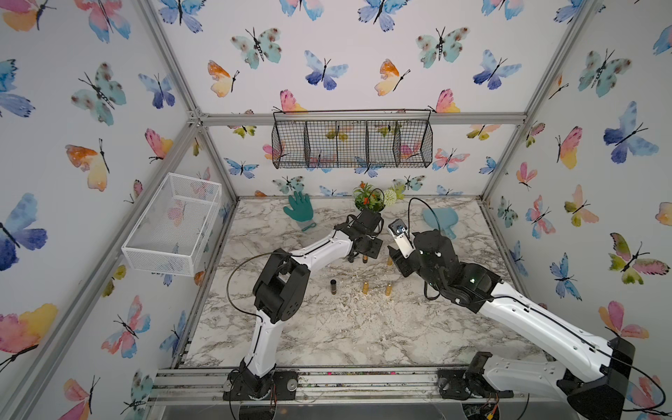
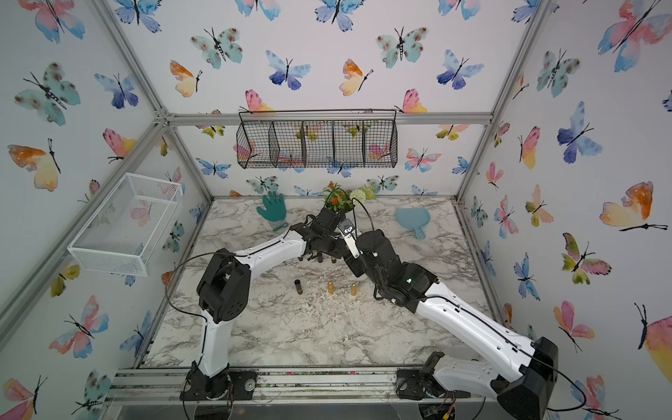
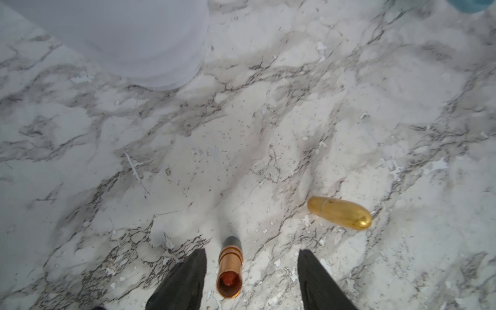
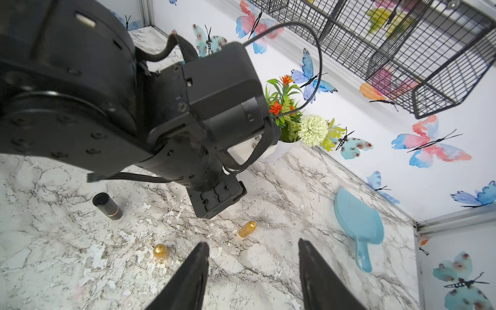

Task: Open the lipstick cap
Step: Pick up the lipstick at the center of the board.

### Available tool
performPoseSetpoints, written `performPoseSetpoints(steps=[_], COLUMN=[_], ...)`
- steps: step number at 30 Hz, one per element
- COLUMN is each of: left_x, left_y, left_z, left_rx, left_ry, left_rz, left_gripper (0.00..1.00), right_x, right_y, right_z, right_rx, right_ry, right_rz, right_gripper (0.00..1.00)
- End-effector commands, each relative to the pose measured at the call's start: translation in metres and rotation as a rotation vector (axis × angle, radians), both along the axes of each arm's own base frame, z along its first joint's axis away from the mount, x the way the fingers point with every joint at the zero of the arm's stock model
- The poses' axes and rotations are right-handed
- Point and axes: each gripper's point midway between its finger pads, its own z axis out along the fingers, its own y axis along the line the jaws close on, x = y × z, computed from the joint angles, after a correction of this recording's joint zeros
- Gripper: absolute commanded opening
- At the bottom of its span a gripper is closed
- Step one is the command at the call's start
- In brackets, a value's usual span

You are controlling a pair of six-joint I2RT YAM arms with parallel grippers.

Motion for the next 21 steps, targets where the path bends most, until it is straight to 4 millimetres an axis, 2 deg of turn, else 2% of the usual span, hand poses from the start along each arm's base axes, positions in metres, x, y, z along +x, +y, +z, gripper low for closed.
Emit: performPoseSetpoints(steps=[1,4,11,21], left_x=[-0.017,-0.023,-0.029,-0.018], left_y=[-0.021,-0.038,-0.067,-0.076], left_z=[0.041,0.043,0.028,0.001], left_rx=[-0.081,-0.098,-0.061,0.016], left_ry=[0.004,0.002,-0.016,-0.042], left_rz=[-0.088,-0.124,-0.167,-0.161], left_gripper=[0.6,0.63,0.65,0.65], right_x=[-0.006,-0.011,-0.019,-0.021], right_y=[-0.017,-0.024,-0.036,-0.042], right_z=[0.036,0.05,0.072,0.067], right_rx=[0.055,0.079,0.103,0.089], right_ry=[-0.052,-0.069,-0.085,-0.08], right_rz=[-0.038,-0.041,-0.056,-0.068], right_gripper=[0.56,0.56,0.58,0.58])
